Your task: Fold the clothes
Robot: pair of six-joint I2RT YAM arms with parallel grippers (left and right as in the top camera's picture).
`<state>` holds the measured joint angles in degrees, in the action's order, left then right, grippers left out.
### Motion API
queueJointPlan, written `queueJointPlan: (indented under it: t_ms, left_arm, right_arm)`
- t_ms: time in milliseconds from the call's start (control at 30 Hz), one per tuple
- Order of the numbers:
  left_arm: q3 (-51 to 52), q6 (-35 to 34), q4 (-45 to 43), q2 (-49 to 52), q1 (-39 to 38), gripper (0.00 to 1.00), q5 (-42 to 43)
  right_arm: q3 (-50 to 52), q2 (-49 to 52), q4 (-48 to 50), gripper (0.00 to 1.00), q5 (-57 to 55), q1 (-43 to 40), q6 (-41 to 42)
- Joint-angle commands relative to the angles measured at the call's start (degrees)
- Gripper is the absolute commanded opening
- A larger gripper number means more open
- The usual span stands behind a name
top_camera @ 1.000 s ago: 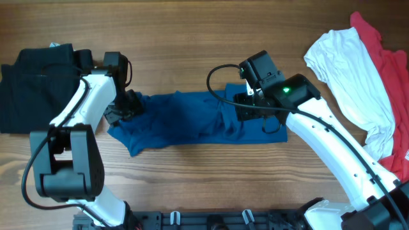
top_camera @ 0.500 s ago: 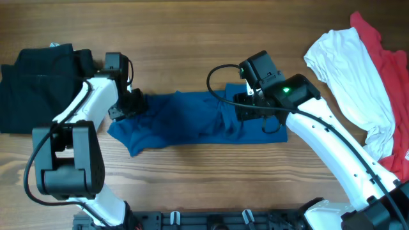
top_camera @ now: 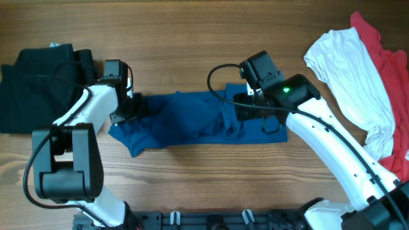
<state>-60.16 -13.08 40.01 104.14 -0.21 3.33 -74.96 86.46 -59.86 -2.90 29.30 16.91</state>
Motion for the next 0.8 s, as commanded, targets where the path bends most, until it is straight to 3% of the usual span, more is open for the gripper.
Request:
queueJointPlan:
  t_ms: [0,67,200,400,767]
  left_arm:
    - [2.8,0.2,0.9,1.9,-0.3,0.63,4.2]
    - [3.2,0.1,0.5,1.9,-0.3,0.59,4.6]
    - [4.5,0.3,-1.1,1.9,-0.4,0.34,7.2]
    - [4.5,0.7,-1.5,1.8,-0.4,0.06,8.7]
    - [-3.4,-0.9,5.0,-7.6,6.5,0.04,5.4]
  right_arm:
    - [-0.4,0.3,-0.2,0.68,-1.2,-0.1,1.2]
    - [-0.4,0.3,-0.2,0.68,-1.2,-0.1,1.2]
    - [-0.4,0.3,-0.2,0.68,-1.2,-0.1,1.2]
    - [-0.4,0.3,-0.3,0.68,-1.2,-0.1,1.2]
    - [-0.4,0.3,-1.3,0.68,-6.5,-4.0,7.3]
